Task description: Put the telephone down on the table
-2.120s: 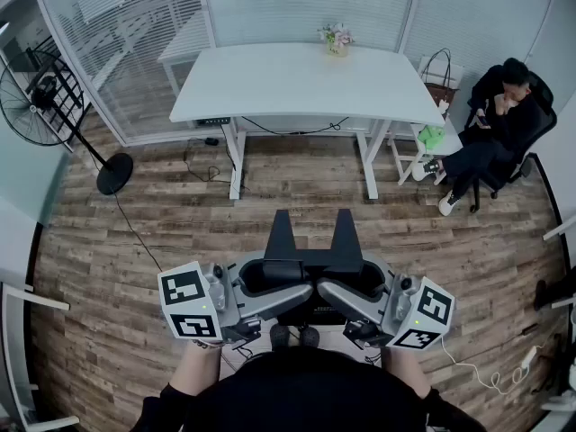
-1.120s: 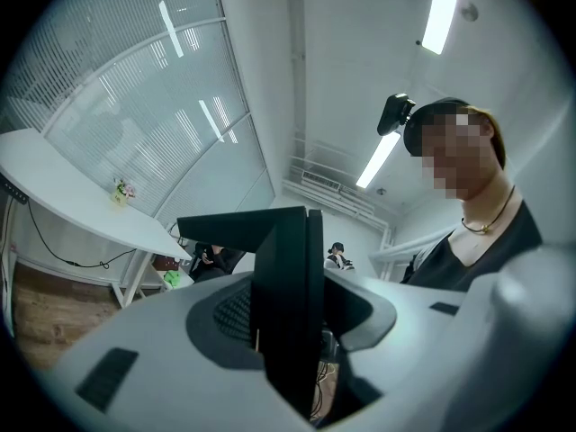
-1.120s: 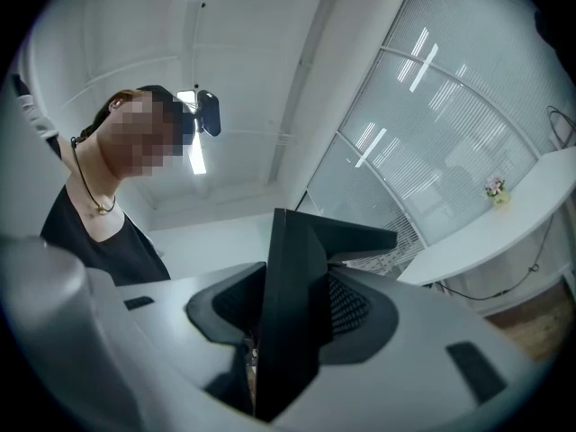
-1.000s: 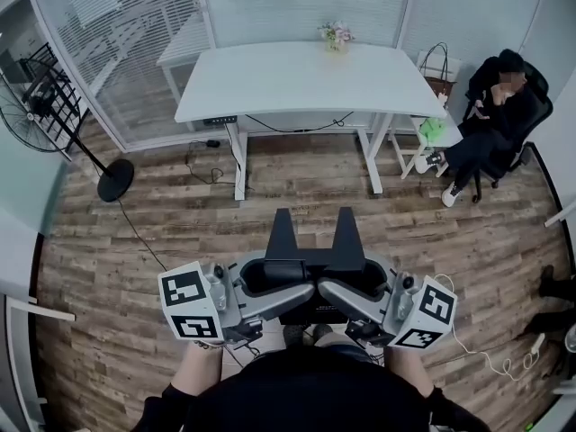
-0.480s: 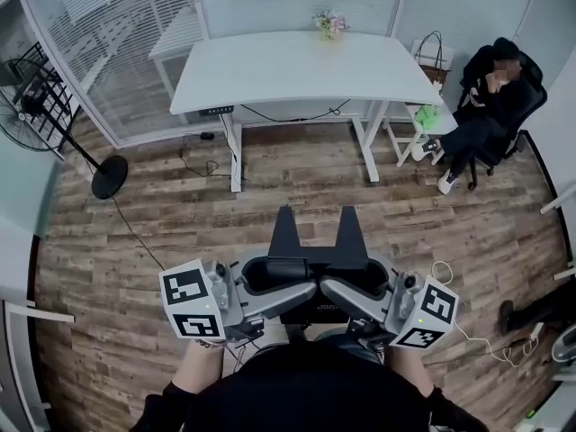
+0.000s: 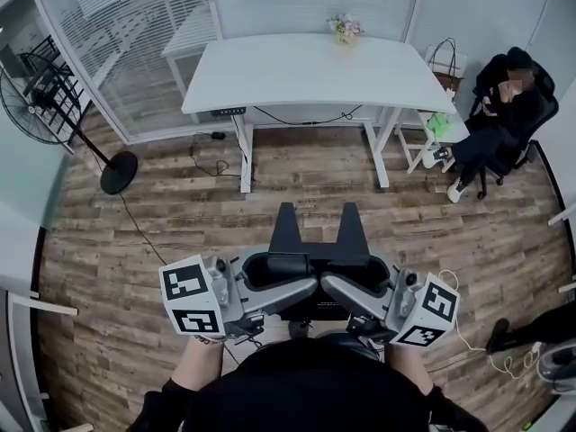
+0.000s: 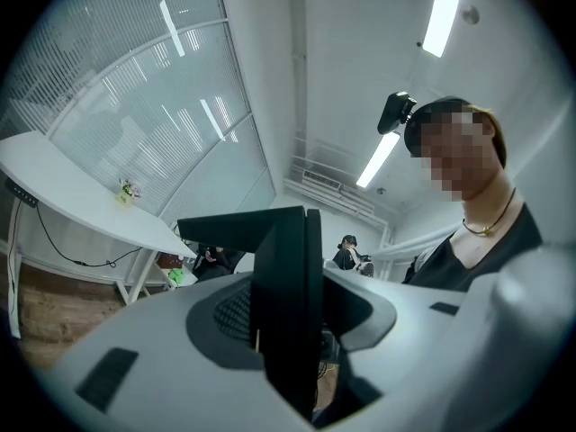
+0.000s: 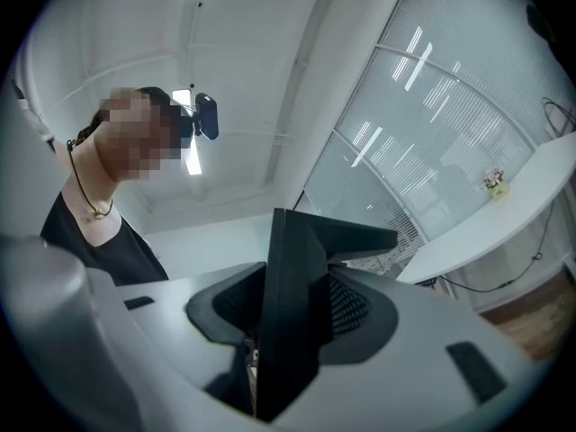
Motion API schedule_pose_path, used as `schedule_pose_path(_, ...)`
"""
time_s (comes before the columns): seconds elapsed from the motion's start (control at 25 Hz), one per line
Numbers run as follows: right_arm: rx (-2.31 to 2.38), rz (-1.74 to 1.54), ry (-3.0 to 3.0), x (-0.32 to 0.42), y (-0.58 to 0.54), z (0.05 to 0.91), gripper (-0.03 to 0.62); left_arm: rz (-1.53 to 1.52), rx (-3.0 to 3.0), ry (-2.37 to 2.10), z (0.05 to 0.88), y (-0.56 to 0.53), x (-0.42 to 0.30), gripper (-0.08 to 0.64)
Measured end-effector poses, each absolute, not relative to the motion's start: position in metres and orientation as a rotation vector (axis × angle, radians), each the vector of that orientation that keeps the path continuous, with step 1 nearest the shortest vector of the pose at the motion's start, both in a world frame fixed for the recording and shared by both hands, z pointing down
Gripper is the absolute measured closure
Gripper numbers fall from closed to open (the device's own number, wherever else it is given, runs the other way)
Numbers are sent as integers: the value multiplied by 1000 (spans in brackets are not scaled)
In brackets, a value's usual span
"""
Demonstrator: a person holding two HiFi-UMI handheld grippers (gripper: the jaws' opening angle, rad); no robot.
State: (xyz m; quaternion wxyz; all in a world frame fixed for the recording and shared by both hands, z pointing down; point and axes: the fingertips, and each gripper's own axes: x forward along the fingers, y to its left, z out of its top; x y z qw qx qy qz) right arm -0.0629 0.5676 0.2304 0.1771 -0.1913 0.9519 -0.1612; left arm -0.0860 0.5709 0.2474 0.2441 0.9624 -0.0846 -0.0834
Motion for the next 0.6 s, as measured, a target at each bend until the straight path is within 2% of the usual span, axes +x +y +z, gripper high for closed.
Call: schedule_pose_path(0.6, -511, -480, 2704, -49, 500, 232, 408, -235, 2621, -256, 249, 503, -71, 368)
